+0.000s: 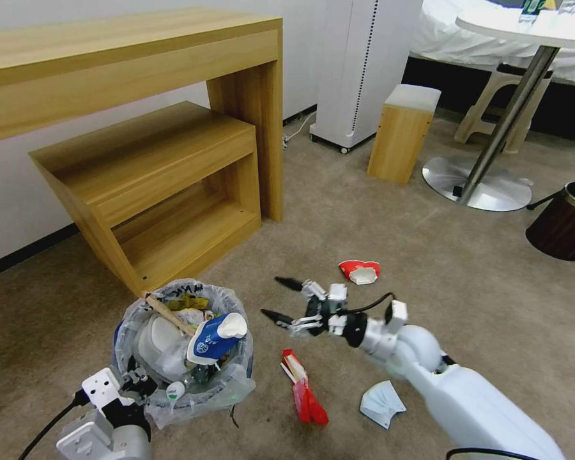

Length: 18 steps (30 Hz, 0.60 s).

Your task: Pick up the trash bin and place the garbage on the floor into it.

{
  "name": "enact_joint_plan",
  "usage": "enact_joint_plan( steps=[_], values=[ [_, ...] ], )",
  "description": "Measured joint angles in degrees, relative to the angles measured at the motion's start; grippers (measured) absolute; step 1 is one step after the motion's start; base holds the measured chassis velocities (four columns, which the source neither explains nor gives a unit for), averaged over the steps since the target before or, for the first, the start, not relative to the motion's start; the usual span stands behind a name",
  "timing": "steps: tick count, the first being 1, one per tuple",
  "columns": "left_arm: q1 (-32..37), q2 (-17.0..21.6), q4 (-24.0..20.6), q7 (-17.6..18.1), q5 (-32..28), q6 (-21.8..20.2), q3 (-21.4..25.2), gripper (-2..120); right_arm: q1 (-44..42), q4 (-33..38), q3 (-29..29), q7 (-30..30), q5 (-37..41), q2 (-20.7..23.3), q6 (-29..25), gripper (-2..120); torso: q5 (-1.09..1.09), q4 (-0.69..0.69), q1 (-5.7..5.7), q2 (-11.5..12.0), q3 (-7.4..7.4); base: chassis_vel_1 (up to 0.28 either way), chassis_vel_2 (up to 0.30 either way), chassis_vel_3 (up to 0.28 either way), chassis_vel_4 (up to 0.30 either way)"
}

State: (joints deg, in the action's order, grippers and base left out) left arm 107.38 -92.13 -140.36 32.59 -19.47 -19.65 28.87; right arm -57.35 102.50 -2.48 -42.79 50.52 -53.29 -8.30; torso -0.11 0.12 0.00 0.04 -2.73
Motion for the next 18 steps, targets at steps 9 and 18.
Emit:
enact_joint_plan(
  steps=[9,18],
  values=[
    [-0.6,0.0,0.6,-0.1,-0.1,0.1,0.2,0,-13.4,8.7,-9.5,28.1,-3.8,1.2,9.4,100,0.00,0.00,0.00,0.0,0.00,0.000,0.000,0.000,0.000],
    [-0.9,0.0,0.0,-0.1,-0.8,0.1,0.5,0,-23.6,14.5,-15.6,48.6,-3.0,-1.7,17.0,100,-0.01,0.01,0.00,0.0,0.00,0.000,0.000,0.000,0.000]
  ],
)
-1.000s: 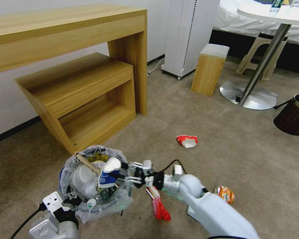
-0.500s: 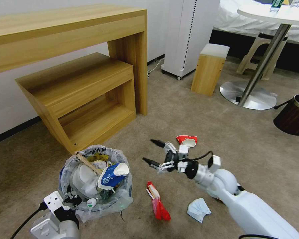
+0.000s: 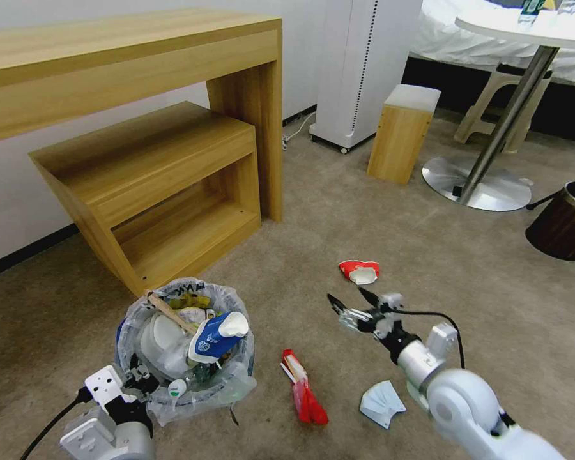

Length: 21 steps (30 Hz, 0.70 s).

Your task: Pick up the trash bin and place the garbage on the floor into it.

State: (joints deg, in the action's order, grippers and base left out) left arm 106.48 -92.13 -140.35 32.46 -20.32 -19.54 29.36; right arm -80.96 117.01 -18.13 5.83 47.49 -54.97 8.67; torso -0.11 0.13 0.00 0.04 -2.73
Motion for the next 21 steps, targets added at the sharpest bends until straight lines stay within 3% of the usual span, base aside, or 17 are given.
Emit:
enact_joint_plan(
  steps=[4,9,17,21],
  values=[
    [-0.7,0.0,0.0,-0.2,-0.5,0.0,0.4,0,-0.8,-0.9,-4.3,-2.3,-9.2,-2.5,-3.2,100,-0.01,-0.01,0.00,0.0,0.00,0.000,0.000,0.000,0.000],
    [-1.2,0.1,-0.9,-0.2,-1.9,0.0,1.4,0,-0.7,-5.2,-12.1,-15.6,-20.4,-6.4,-14.4,100,0.00,-0.01,0.00,0.0,0.00,0.000,0.000,0.000,0.000],
    [-2.2,1.0,-0.8,-1.0,-2.0,0.1,2.4,0,-1.1,-6.5,-24.1,-20.0,-24.7,-12.8,-20.0,100,0.00,0.00,0.00,0.0,-0.01,0.000,0.000,0.000,0.000],
    [-2.2,1.6,-0.8,-1.2,-1.7,0.1,2.6,0,-1.6,-6.7,-28.1,-20.8,-23.7,-13.2,-21.4,100,-0.01,0.00,0.00,0.0,0.00,0.000,0.000,0.000,0.000]
  ],
)
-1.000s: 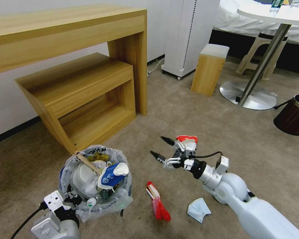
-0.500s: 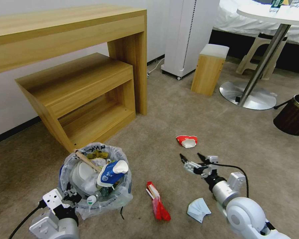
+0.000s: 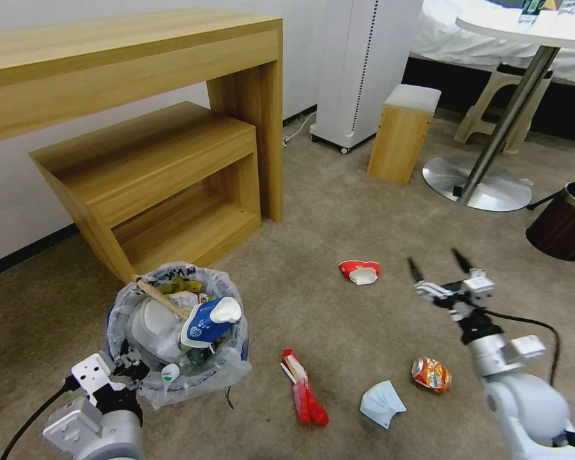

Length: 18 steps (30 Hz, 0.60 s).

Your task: Pick up the trash bin and place the garbage on the floor into it.

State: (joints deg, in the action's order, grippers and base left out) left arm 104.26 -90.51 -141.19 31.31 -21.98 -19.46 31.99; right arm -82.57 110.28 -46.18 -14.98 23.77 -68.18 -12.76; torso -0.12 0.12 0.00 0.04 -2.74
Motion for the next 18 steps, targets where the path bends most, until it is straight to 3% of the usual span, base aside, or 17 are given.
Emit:
enact_joint_plan(
  steps=[9,18],
  values=[
    [0.5,0.1,-0.5,-0.1,0.6,0.0,-0.5,0,-2.1,1.7,-2.0,-2.0,2.8,0.1,0.7,100,0.00,0.00,0.00,0.0,0.00,0.000,0.000,0.000,0.000],
    [2.3,0.4,-1.7,-0.2,1.0,-0.1,0.2,0,-2.4,2.2,3.3,-0.1,3.1,1.1,4.7,100,-0.01,0.00,0.00,0.0,0.00,0.000,0.000,0.000,0.000]
  ],
)
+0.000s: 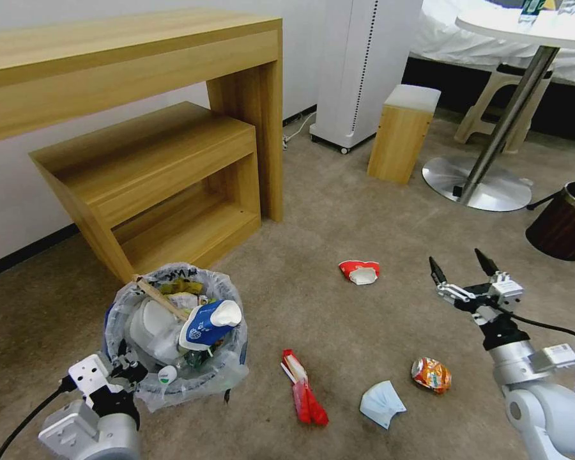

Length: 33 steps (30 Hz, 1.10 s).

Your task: Pick up the trash bin and place the garbage on the floor into it.

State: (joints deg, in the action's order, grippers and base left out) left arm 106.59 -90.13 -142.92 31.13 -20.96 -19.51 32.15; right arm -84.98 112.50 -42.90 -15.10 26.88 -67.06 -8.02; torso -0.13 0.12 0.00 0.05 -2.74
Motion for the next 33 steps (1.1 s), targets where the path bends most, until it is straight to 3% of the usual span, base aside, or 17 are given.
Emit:
enact_joint_plan(
  steps=[3,6,10,14,22,33],
  values=[
    [0.5,-0.2,-0.3,0.0,0.4,0.0,0.1,0,-0.1,1.0,3.3,2.8,-0.1,0.8,4.6,100,0.02,0.00,0.00,0.0,0.00,0.000,0.000,0.000,0.000],
    [1.5,-0.4,-0.3,0.0,0.7,0.0,0.5,0,0.3,2.6,8.1,6.9,0.4,2.8,13.0,100,0.01,0.00,0.00,0.0,0.00,0.000,0.000,0.000,0.000],
    [2.1,-0.6,-0.3,0.0,1.0,0.0,0.8,0,1.0,3.4,11.1,8.9,1.4,4.5,18.2,100,0.00,0.00,0.00,0.0,0.00,0.000,0.000,0.000,0.000],
    [3.3,-1.8,-0.4,0.0,2.5,0.6,0.7,0,4.9,2.7,20.6,15.5,8.1,7.5,32.6,100,0.01,-0.01,0.00,0.0,0.00,0.000,0.000,0.000,0.000],
    [3.6,-2.0,-0.4,0.0,4.1,0.9,0.1,0,10.2,-4.6,30.2,21.0,16.5,5.4,43.9,100,0.00,0.00,0.00,0.0,0.00,0.000,0.000,0.000,0.000],
    [3.2,-2.1,-0.4,-0.2,5.3,1.0,-0.3,0,17.9,-12.4,37.1,25.4,21.6,-3.3,50.1,100,0.00,0.00,0.00,0.0,0.00,0.000,0.000,0.000,0.000]
  ],
)
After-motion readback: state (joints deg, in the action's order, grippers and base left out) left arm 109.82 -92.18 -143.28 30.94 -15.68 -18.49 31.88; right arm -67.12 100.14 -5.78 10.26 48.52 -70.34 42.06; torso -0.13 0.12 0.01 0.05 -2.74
